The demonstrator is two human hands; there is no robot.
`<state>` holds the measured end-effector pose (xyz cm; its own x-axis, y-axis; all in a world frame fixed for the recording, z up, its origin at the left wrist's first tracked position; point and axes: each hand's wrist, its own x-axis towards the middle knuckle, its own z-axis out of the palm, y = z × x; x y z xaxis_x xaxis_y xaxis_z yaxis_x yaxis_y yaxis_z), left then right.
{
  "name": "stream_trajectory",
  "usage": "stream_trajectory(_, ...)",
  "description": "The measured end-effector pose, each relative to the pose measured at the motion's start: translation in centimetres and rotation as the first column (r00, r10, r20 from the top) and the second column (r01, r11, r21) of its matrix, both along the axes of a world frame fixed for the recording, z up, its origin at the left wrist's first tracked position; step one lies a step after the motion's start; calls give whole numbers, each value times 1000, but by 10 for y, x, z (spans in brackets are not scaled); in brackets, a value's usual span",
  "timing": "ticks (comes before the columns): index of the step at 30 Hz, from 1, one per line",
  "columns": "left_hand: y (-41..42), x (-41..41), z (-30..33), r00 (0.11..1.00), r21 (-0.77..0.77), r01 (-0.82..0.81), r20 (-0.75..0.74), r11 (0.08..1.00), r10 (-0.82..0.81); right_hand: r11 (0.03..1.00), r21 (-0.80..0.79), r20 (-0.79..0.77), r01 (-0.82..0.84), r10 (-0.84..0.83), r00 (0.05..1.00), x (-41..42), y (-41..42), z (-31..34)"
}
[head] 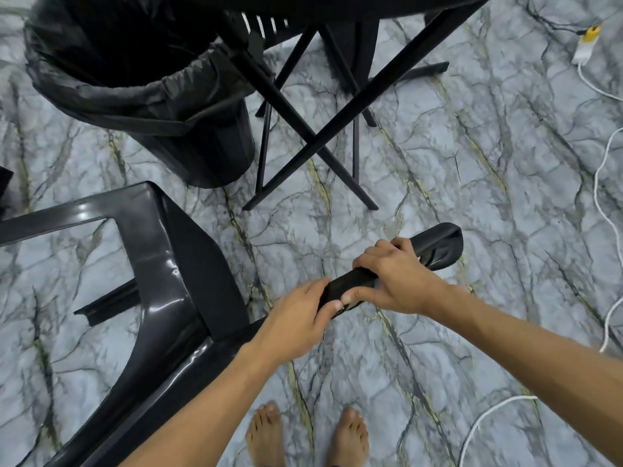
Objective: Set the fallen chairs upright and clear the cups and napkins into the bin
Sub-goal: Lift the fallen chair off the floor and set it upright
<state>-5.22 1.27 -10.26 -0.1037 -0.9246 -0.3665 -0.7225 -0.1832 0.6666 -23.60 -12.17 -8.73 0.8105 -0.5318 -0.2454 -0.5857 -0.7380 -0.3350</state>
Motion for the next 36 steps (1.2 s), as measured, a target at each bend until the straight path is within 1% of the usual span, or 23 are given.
stream_trajectory(2,8,1,19,996,-63,-65,56,996,69,1000,-19,8,6,-5,1000,4,2,24)
stream_trajectory(5,21,2,53,988,-109,-155,-17,982,154,997,-60,-9,-44,43,999,9,9,66)
stream_trajectory(8,36,3,83,979,-119,-200,-69,973,193,988,-141,-15,-64,63,998,-1,8,106)
stream_trajectory(11,53,5,110,966,-79,-236,-122,968,226,977,-214,-22,0,-4,1000,-28,-7,140)
stream_trajectory(13,68,8,127,954,-70,-274,-147,959,261,972,-226,12,59,-57,998,-46,-14,160)
stream_trajectory(14,75,9,135,950,-72,-288,-147,955,275,978,-181,50,107,-100,994,-52,-14,169)
stream_trajectory(16,88,12,149,946,-73,-302,-147,950,290,981,31,162,191,-193,968,-55,-6,185)
stream_trajectory(17,93,14,155,941,-74,-317,-153,946,303,976,99,198,192,-208,958,-54,0,191)
stream_trajectory(18,98,15,162,931,-73,-342,-159,937,327,976,121,221,183,-207,953,-52,7,195)
stream_trajectory(21,101,20,184,887,-58,-446,-163,893,433,979,121,244,166,-191,951,-42,22,211)
stream_trajectory(23,98,22,197,882,-88,-464,-136,882,451,977,127,264,172,-201,943,-33,22,228)
stream_trajectory(25,91,24,212,883,-141,-469,-93,872,460,982,97,281,160,-181,942,-22,16,252)
stream_trajectory(26,87,25,222,875,-154,-484,-99,862,473,986,74,288,149,-165,943,-16,13,266)
stream_trajectory(29,79,27,250,822,-161,-563,-210,811,529,993,16,292,120,-119,949,-2,7,308)
stream_trajectory(31,79,28,266,789,-192,-608,-258,770,558,995,-37,284,92,-78,956,6,4,336)
stream_trajectory(34,82,30,285,760,-238,-643,-317,728,568,994,-94,283,55,-26,959,21,8,379)
stream_trajectory(36,88,34,299,744,-242,-657,-359,714,563,992,-125,279,26,10,960,33,16,408)
